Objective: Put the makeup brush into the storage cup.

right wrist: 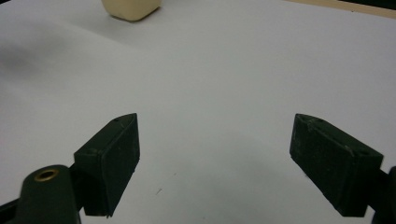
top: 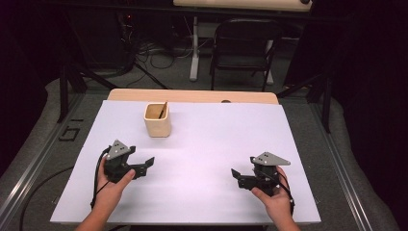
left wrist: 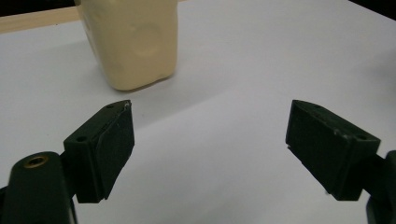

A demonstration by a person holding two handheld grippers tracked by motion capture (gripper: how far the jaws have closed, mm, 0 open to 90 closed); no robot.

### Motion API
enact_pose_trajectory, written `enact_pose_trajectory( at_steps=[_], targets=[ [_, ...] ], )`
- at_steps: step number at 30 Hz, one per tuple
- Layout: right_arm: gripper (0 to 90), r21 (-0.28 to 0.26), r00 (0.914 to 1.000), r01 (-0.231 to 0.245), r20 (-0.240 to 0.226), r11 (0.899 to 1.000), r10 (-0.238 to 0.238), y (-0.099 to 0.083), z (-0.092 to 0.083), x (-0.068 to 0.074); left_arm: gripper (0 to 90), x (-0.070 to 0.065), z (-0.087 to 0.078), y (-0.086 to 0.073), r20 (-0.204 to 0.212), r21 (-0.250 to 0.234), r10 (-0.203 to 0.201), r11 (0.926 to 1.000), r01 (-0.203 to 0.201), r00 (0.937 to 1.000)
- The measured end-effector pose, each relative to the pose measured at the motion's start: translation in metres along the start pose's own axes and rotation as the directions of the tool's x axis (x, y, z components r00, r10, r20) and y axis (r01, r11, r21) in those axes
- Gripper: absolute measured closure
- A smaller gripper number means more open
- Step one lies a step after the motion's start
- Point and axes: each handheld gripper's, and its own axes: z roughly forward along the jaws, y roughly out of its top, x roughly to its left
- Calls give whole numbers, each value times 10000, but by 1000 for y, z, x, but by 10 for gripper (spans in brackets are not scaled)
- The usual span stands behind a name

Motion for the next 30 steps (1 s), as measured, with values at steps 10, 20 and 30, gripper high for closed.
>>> enact_pose_trajectory(
  at_steps=[10,20,30],
  targets=[
    [159,90,9997,53,218,9999,-55,-10,2,-5,158,6,0,-11,2,-79,-123,9999,123,9999],
    [159,456,9991,251,329,9986,-266,-17,8,-7,158,13,3,-18,-139,-46,-401,9992,400,9991],
    [159,442,9991,246,333,9987,-261,-20,11,-8,158,17,5,-22,-219,40,-547,9985,548,9983]
  ],
)
